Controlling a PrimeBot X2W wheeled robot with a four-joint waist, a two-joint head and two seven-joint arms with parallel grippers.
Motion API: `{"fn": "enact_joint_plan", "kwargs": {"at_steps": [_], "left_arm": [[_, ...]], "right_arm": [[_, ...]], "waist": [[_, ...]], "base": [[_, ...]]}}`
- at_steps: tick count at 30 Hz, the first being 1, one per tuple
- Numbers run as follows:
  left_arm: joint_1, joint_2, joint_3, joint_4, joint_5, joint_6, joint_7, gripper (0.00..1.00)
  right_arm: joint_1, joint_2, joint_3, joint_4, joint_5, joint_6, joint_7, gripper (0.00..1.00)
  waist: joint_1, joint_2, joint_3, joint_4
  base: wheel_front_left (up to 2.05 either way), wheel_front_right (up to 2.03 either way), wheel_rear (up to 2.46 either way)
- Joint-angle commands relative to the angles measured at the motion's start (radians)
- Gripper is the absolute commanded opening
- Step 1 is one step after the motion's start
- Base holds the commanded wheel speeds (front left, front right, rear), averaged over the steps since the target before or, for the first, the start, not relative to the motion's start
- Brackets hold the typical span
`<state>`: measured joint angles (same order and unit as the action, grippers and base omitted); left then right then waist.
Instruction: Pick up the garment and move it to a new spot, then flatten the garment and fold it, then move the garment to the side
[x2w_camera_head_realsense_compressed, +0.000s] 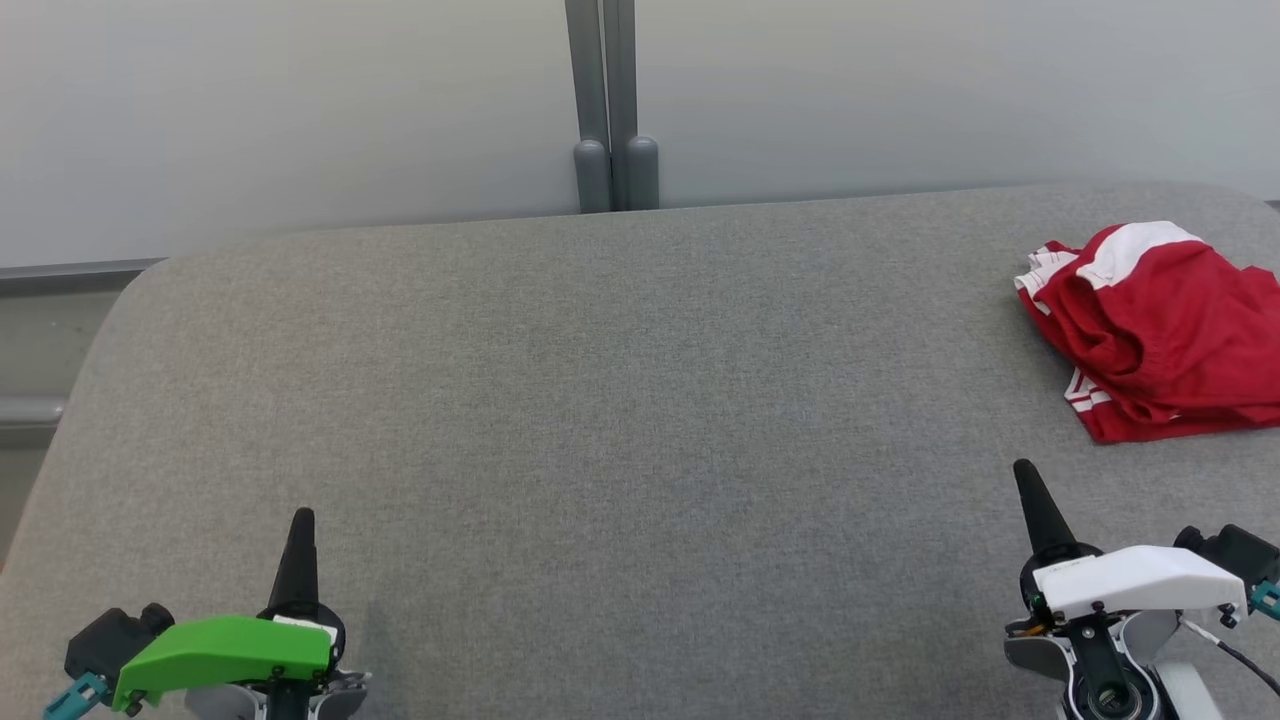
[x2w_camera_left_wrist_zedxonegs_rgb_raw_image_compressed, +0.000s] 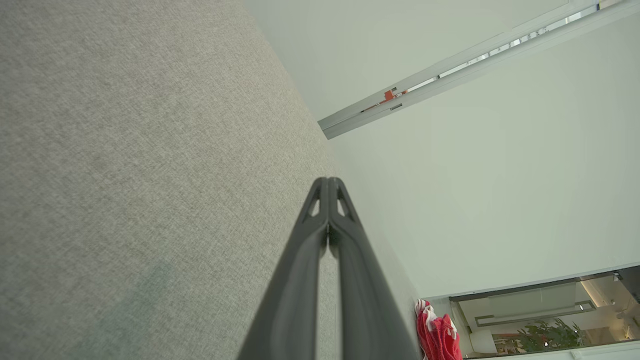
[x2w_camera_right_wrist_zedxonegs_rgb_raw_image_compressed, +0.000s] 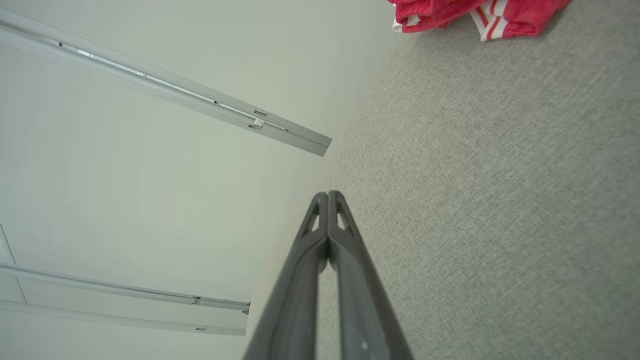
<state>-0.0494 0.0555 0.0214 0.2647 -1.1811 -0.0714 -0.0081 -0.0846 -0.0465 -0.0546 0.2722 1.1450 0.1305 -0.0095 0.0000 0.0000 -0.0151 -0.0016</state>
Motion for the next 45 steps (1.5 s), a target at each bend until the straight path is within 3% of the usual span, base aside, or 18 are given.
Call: {"fn": "enact_joint_plan", "kwargs": {"at_steps": [1,45], "left_arm": [[-0.025,0.002,0.009,-0.011,-0.023,-0.009,0.008,0.0],[-0.058,-0.004,0.08,-0.02,-0.357,-0.053,0.102,0.0]], "right_arm": [[-0.02,-0.004,-0.006,-0.013,0.027,0.0,0.008,0.0],[-0.028,-0.005,-0.051,-0.028,0.385,0.001,0.105,0.0]], "waist": [[0.0,0.0,0.0,0.0],[0.0,0.0,0.014,0.001]], "base": [[0.0,0.0,0.0],[0.0,0.0,0.0]]}}
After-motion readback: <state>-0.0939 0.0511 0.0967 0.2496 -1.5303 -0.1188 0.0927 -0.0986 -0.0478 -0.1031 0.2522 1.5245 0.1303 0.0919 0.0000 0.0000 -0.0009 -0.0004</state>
